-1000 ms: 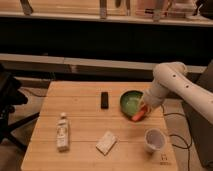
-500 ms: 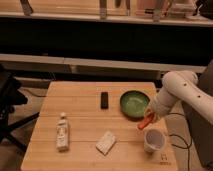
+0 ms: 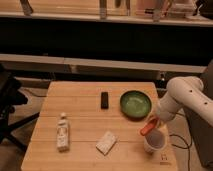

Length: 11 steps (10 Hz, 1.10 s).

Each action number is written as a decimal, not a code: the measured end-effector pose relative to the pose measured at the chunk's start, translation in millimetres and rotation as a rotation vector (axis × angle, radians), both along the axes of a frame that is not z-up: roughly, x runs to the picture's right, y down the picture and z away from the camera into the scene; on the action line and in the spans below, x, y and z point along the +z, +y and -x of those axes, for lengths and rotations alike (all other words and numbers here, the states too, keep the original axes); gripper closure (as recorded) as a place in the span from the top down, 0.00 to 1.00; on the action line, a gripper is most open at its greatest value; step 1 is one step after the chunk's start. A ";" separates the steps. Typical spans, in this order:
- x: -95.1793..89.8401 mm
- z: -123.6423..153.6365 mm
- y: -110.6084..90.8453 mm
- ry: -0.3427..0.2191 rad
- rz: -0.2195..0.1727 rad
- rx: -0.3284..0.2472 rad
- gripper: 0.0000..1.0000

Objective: Place the pepper in the ceramic cup

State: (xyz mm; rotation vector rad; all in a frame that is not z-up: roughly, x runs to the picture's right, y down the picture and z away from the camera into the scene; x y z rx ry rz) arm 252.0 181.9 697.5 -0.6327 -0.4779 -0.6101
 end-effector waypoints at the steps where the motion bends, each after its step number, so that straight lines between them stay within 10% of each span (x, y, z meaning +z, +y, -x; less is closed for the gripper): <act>1: -0.8 -0.8 3.0 0.001 0.003 -0.002 0.04; 11: -6.6 -13.3 16.2 0.011 0.014 -0.006 0.04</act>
